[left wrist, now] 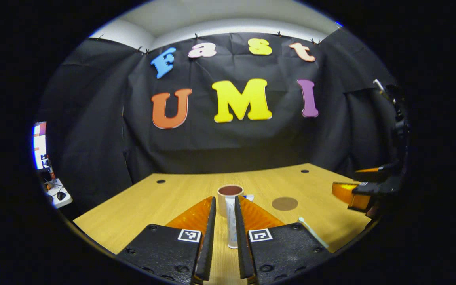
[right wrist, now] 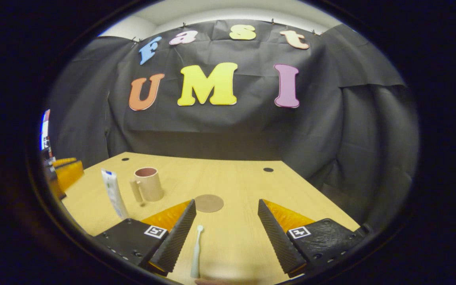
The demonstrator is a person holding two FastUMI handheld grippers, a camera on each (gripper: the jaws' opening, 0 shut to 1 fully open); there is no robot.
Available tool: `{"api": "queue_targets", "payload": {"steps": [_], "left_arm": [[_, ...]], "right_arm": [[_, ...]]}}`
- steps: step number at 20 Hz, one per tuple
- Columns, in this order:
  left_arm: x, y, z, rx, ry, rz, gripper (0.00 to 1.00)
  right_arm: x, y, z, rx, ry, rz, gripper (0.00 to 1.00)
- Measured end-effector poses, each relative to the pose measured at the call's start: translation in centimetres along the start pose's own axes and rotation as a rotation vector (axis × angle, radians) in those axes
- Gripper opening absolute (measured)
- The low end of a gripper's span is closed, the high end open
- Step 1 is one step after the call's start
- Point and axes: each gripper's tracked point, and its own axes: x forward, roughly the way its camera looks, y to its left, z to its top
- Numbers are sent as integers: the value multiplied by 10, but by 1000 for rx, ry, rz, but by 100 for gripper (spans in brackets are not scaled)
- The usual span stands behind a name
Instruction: Put the toothbrush and toothpaste on the desktop into the cup, then pick up the cup and place it on the coaster on the desktop.
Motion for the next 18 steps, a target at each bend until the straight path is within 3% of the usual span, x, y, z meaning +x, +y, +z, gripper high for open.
{"api": "queue_targets", "payload": {"steps": [2, 5, 6, 8, 10, 11, 12, 14, 15, 18], "left_arm": [[2, 3, -20, 17, 60, 1, 27], [10, 2, -47, -63, 164, -20, 28], [16, 3, -51, -80, 181, -24, 33], [19, 3, -55, -100, 184, -28, 28], [20, 0, -64, -113, 195, -36, 28], [20, -3, -71, -111, 216, -35, 36], [20, -6, -79, -103, 232, -36, 55], [20, -13, -88, -93, 240, -46, 67], [20, -18, -92, -93, 242, -59, 69], [32, -26, -108, -94, 248, -62, 89]], "right_arm": [[5, 5, -10, -2, 29, 11, 95], [8, 9, -17, -21, 43, 13, 95], [9, 8, -18, -24, 44, 11, 95], [9, 8, -18, -21, 46, 12, 95], [10, 7, -18, -20, 44, 9, 96], [11, 7, -19, -22, 44, 7, 95], [10, 8, -19, -25, 44, 7, 95], [11, 9, -21, -30, 43, 9, 95], [11, 8, -21, -34, 42, 8, 95], [13, 7, -24, -37, 50, 8, 96]]}}
